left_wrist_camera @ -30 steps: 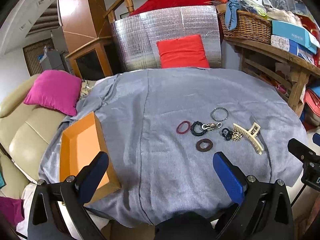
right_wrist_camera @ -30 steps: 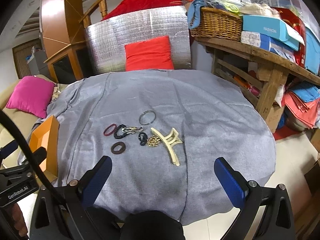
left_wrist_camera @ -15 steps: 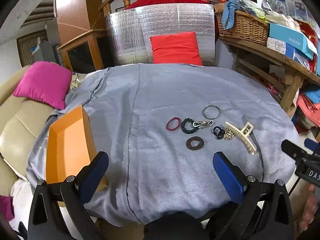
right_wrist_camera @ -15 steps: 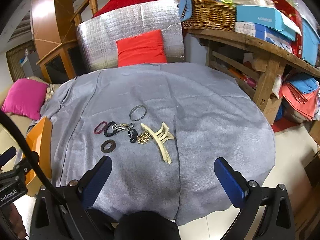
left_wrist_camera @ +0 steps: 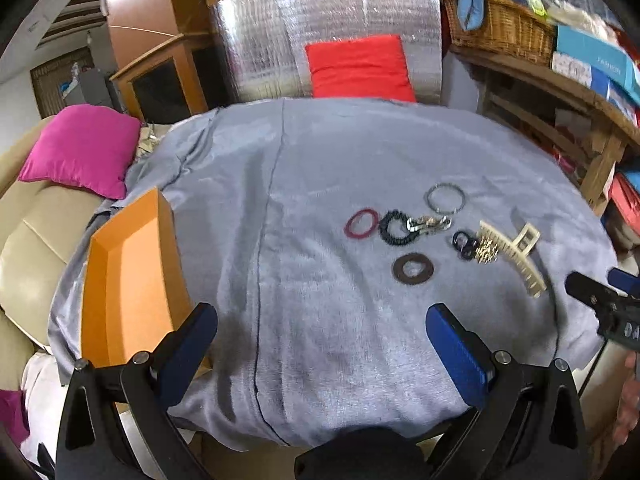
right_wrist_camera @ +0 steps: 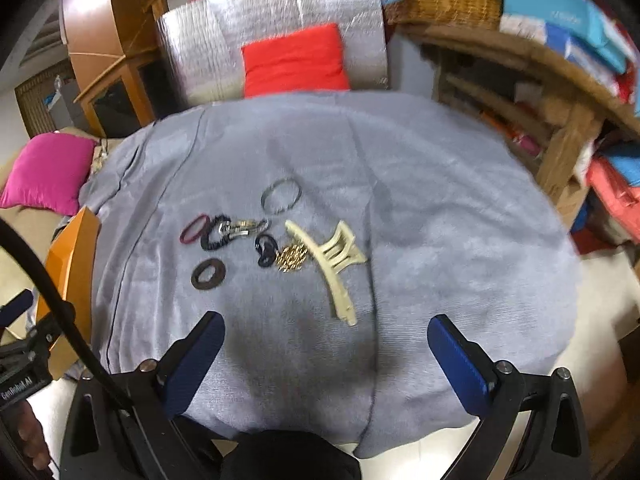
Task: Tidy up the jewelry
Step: 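Grasp the cream claw clip with the right tool while the left tool grasps the brown ring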
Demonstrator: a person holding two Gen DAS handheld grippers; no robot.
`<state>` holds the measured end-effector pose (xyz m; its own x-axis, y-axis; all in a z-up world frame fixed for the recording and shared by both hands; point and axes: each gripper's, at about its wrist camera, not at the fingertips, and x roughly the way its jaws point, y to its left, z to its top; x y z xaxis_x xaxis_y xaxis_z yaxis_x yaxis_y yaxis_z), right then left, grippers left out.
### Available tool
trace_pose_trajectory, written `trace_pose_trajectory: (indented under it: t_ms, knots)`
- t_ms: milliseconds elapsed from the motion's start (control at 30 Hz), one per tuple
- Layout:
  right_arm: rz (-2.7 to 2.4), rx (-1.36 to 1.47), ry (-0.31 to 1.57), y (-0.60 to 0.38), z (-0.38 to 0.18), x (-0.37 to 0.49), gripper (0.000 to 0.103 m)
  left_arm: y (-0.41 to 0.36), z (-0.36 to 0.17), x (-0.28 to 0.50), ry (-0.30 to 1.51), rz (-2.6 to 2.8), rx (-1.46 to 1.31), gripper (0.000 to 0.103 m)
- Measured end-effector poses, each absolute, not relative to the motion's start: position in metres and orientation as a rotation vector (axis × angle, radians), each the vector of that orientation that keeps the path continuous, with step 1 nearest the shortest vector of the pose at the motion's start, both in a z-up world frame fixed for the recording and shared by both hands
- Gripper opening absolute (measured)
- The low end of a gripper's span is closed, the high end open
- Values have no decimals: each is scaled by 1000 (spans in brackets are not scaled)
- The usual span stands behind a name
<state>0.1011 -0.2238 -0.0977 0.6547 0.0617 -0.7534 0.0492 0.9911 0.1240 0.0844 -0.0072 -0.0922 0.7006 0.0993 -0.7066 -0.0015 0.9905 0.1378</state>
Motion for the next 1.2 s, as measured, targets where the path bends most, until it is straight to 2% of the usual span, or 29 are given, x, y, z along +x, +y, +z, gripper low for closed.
trace_pose_trajectory:
  t_ms: [267,333,467,533,600,700,733,833,900,967,1067,1100,1200]
  knots:
    - [40,149,967,-228,-149,159,74,-23,-129,123,893,-25,162,103]
    - [45,168,999,-229,-163,170,63,-28,-138,136,913,-53,155,103]
    - [34,156,1001,-231,-176,180,57,-38,-155,163,956,-97,152,103]
    - [35,137,993,-231,-176,179,49,-43,-165,179,981,-123,134,103]
    - [21,135,984,-236,-175,180,33,-49,-171,191,998,-150,112,103]
    - [30,193,979,-249,-175,179,23,-61,-182,207,1023,-184,101,103]
    - [39,219,976,-254,-174,179,22,-63,-186,211,1029,-199,91,100]
    - [57,273,966,-262,-174,176,20,-67,-200,219,1074,-234,54,79]
    - [64,293,962,-264,-173,173,20,-65,-200,217,1039,-231,48,73]
    - [65,302,951,-265,-170,170,19,-62,-196,214,1017,-241,50,44]
    - [71,306,930,-263,-161,166,16,-53,-191,212,1015,-255,6,16]
    - [71,303,925,-261,-159,165,15,-49,-188,211,1011,-258,-10,12]
    - [78,302,909,-257,-150,159,14,-40,-174,200,971,-255,-27,11]
